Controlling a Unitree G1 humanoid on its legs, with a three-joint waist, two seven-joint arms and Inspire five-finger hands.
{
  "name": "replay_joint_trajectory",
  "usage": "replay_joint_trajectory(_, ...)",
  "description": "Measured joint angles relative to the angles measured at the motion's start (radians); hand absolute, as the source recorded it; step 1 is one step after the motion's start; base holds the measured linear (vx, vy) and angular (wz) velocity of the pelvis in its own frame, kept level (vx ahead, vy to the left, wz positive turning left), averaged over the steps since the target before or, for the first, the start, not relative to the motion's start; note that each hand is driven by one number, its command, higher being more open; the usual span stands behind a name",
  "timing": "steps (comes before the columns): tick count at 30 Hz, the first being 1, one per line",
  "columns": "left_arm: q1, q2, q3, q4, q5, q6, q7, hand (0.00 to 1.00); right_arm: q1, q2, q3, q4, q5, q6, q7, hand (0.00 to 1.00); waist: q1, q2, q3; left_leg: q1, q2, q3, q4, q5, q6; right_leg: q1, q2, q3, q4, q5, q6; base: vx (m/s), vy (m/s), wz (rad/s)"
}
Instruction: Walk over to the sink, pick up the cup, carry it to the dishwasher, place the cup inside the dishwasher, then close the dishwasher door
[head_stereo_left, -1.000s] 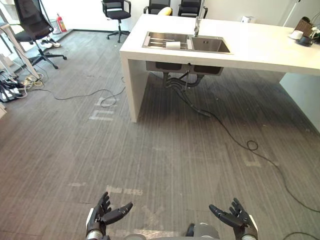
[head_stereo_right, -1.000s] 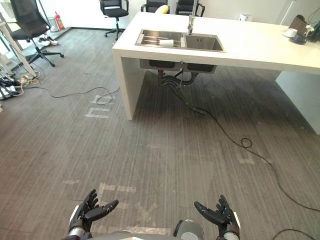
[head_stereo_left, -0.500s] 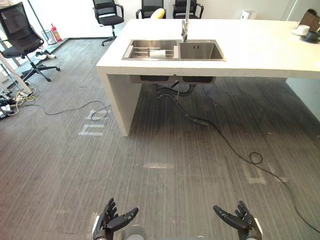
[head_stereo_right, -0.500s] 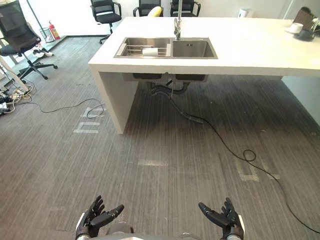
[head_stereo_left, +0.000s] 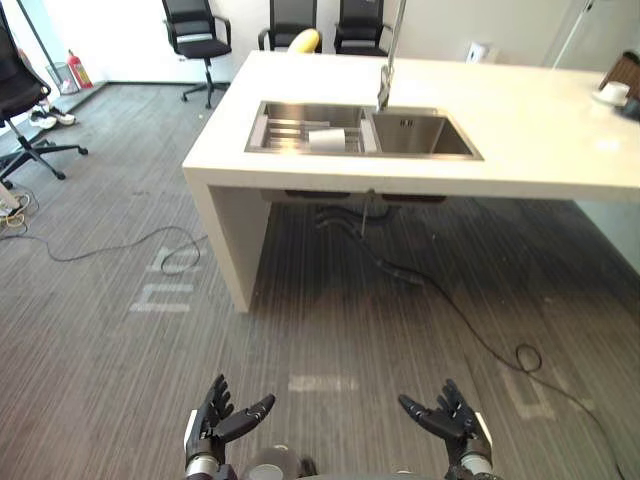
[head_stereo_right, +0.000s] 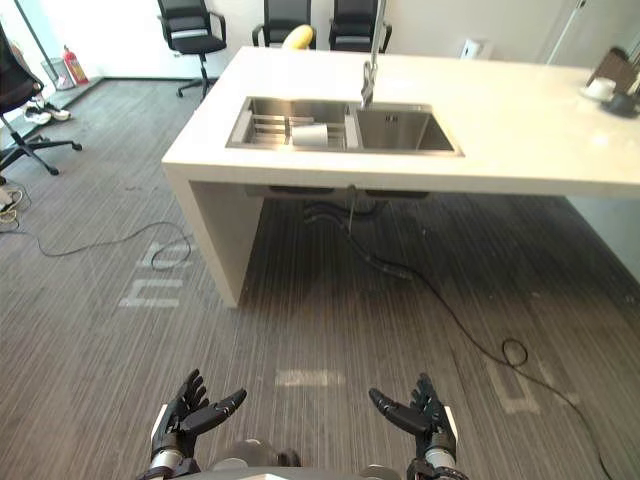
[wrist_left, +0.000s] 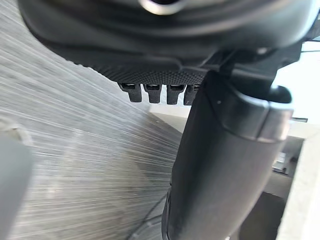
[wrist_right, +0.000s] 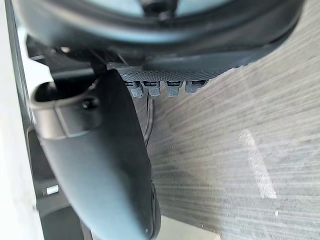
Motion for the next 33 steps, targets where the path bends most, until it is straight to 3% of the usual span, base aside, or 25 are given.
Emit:
replay_joint_trajectory(3,-0.029,0.008,0.000,0.000,-0.001,0.000,0.000,1.00,0.016,-0.001,-0.007,0.004,0.002,-0.011,-0.004,1.00,-0.015,0.000,0.001,0.045,0.002,-0.049,-0.024,-0.014,-0.021,-0.065,0.025,-0.064,-0.295,-0.002,-0.004,0.30,0.019,0.45)
replay_joint_trajectory(4,-0.035,0.012,0.001,-0.004,-0.003,0.000,0.000,1.00,0.018,-0.001,-0.005,0.007,0.002,-0.011,-0.003,1.00,-0.024,0.000,0.001,0.054,0.002,-0.067,-0.023,-0.025,-0.034,-0.094,0.026,-0.061,-0.374,0.026,-0.015,0.39,-0.038,0.58)
replay_joint_trajectory(6,-0.036,0.014,0.001,-0.013,-0.012,0.000,0.004,1.00,0.019,0.005,-0.001,0.008,0.002,-0.011,0.002,1.00,-0.027,-0.002,0.003,0.076,0.007,-0.078,-0.013,-0.044,-0.061,-0.110,0.031,-0.054,-0.435,0.085,-0.050,0.35,-0.100,0.43)
replay_joint_trajectory(7,-0.028,0.012,0.001,-0.036,-0.020,-0.003,0.023,1.00,0.021,0.012,0.002,0.008,0.003,-0.011,0.008,1.00,-0.031,-0.005,0.003,0.103,0.017,-0.080,0.008,-0.078,-0.087,-0.108,0.035,-0.055,-0.444,0.135,-0.102,0.26,-0.121,0.35)
replay_joint_trajectory(9,-0.019,0.014,0.003,-0.063,-0.026,-0.011,0.043,1.00,0.017,0.014,0.022,0.008,0.002,-0.011,0.013,1.00,-0.026,-0.014,-0.002,0.118,0.031,-0.081,0.039,-0.118,-0.116,-0.103,0.048,-0.055,-0.440,0.161,-0.114,0.34,-0.254,0.27)
replay_joint_trajectory(10,-0.007,0.006,0.003,-0.087,-0.045,-0.021,0.051,1.00,0.014,0.011,0.033,0.006,0.002,-0.008,0.021,1.00,-0.029,0.005,-0.007,0.128,0.075,-0.086,0.075,-0.157,-0.161,-0.087,0.075,-0.063,-0.414,0.146,-0.098,0.35,-0.302,0.18)
replay_joint_trajectory(11,0.004,0.001,0.003,-0.103,-0.048,-0.029,0.057,1.00,0.015,0.010,0.043,0.001,0.002,-0.008,0.022,1.00,-0.026,0.013,-0.016,0.126,0.096,-0.082,0.094,-0.164,-0.173,-0.084,0.093,-0.067,-0.415,0.122,-0.100,0.43,-0.359,0.11)
replay_joint_trajectory(13,0.021,-0.012,0.004,-0.152,-0.049,-0.051,0.064,1.00,0.005,0.003,0.061,-0.013,0.002,-0.005,0.022,1.00,-0.023,0.016,-0.020,0.041,0.158,-0.082,0.282,-0.153,-0.185,-0.084,0.128,-0.079,-0.409,0.073,-0.123,0.37,-0.296,-0.05)
replay_joint_trajectory(14,0.033,-0.036,-0.002,-0.187,-0.045,-0.056,0.063,1.00,0.003,-0.009,0.061,-0.025,0.002,-0.001,0.020,1.00,-0.026,0.023,-0.014,-0.034,0.206,-0.090,0.460,-0.087,-0.179,-0.061,0.140,-0.085,-0.406,0.056,-0.129,0.25,-0.207,-0.04)
replay_joint_trajectory(15,0.036,-0.048,-0.005,-0.202,-0.044,-0.056,0.063,1.00,0.005,-0.017,0.060,-0.027,0.002,0.002,0.017,1.00,-0.027,0.029,-0.011,-0.053,0.222,-0.089,0.516,-0.051,-0.175,-0.043,0.144,-0.086,-0.409,0.046,-0.132,0.36,-0.235,-0.04)
replay_joint_trajectory(16,0.042,-0.058,-0.024,-0.229,-0.043,-0.056,0.064,1.00,0.017,-0.034,0.059,-0.028,0.002,0.010,0.012,1.00,-0.027,0.036,-0.008,-0.087,0.253,-0.088,0.618,0.037,-0.160,-0.004,0.154,-0.089,-0.427,0.032,-0.138,0.29,-0.131,-0.03)
replay_joint_trajectory(18,0.042,-0.048,-0.070,-0.281,-0.040,-0.057,0.062,1.00,0.026,-0.044,0.058,-0.027,0.002,0.021,0.000,1.00,-0.028,0.033,-0.006,-0.134,0.282,-0.087,0.703,0.027,-0.141,0.046,0.159,-0.090,-0.471,0.026,-0.143,0.29,-0.117,-0.04)
replay_joint_trajectory(21,0.042,-0.022,-0.130,-0.441,-0.040,-0.057,0.061,1.00,0.032,-0.063,0.045,-0.028,0.003,0.038,-0.017,1.00,-0.037,0.030,-0.004,-0.173,0.257,-0.064,0.560,-0.045,-0.149,0.126,0.159,-0.090,-0.589,0.054,-0.121,0.32,-0.050,-0.01)
replay_joint_trajectory(23,0.040,-0.017,-0.146,-0.564,-0.041,-0.057,0.061,1.00,0.036,-0.070,0.045,-0.031,0.003,0.048,-0.030,1.00,-0.037,0.023,0.001,-0.173,0.192,-0.054,0.352,-0.058,-0.149,0.173,0.134,-0.089,-0.645,0.066,-0.102,0.24,0.066,0.00)
replay_joint_trajectory(24,0.041,-0.013,-0.159,-0.644,-0.043,-0.058,0.061,1.00,0.040,-0.080,0.047,-0.033,0.002,0.048,-0.035,1.00,-0.034,0.028,0.004,-0.177,0.141,-0.055,0.208,-0.038,-0.151,0.200,0.114,-0.083,-0.664,0.064,-0.090,0.27,0.155,-0.11)
replay_joint_trajectory(25,0.042,-0.011,-0.168,-0.726,-0.044,-0.059,0.063,1.00,0.048,-0.092,0.056,-0.036,0.001,0.048,-0.039,1.00,-0.028,0.045,0.007,-0.180,0.111,-0.059,0.076,0.036,-0.147,0.225,0.107,-0.070,-0.667,0.046,-0.060,0.27,0.175,-0.18)
replay_joint_trajectory(26,0.047,-0.011,-0.174,-0.769,-0.045,-0.059,0.065,1.00,0.056,-0.104,0.066,-0.040,0.000,0.049,-0.041,1.00,-0.020,0.063,0.003,-0.179,0.109,-0.060,0.018,0.102,-0.148,0.231,0.111,-0.062,-0.657,0.036,-0.042,0.28,0.218,-0.42)
replay_joint_trajectory(27,0.057,0.000,-0.176,-0.838,-0.048,-0.063,0.071,1.00,0.059,-0.106,0.092,-0.031,-0.005,0.059,-0.055,1.00,-0.001,0.071,-0.001,-0.168,0.111,-0.047,0.034,0.166,-0.086,0.244,0.105,-0.027,-0.624,0.009,-0.014,0.28,0.197,-0.29)
replay_joint_trajectory(28,0.055,0.017,-0.182,-0.886,-0.050,-0.063,0.084,1.00,0.070,-0.096,0.118,-0.033,-0.010,0.064,-0.068,1.00,0.000,0.059,-0.027,-0.172,0.090,-0.043,0.055,0.129,-0.073,0.248,0.082,0.002,-0.617,0.007,-0.017,0.36,0.233,-0.20)
replay_joint_trajectory(30,0.045,0.028,-0.194,-0.962,-0.050,-0.075,0.107,1.00,0.055,-0.078,0.139,-0.034,-0.018,0.068,-0.075,1.00,0.009,0.043,-0.023,-0.181,0.069,-0.031,0.091,0.076,-0.054,0.244,0.057,0.026,-0.608,0.000,-0.019,0.33,0.194,-0.03)
replay_joint_trajectory(32,0.046,0.029,-0.209,-1.015,-0.054,-0.088,0.122,1.00,0.046,-0.059,0.137,-0.038,-0.018,0.072,-0.077,1.00,0.033,0.040,-0.021,-0.162,0.058,-0.012,0.106,0.017,-0.047,0.210,0.028,0.054,-0.508,0.000,-0.019,0.24,0.156,-0.21)
replay_joint_trajectory(33,0.050,0.035,-0.215,-1.044,-0.057,-0.092,0.127,1.00,0.046,-0.051,0.137,-0.042,-0.018,0.072,-0.076,1.00,0.041,0.036,-0.019,-0.126,0.045,-0.002,0.106,-0.011,-0.044,0.154,-0.006,0.084,-0.334,0.004,-0.019,0.25,0.129,-0.15)
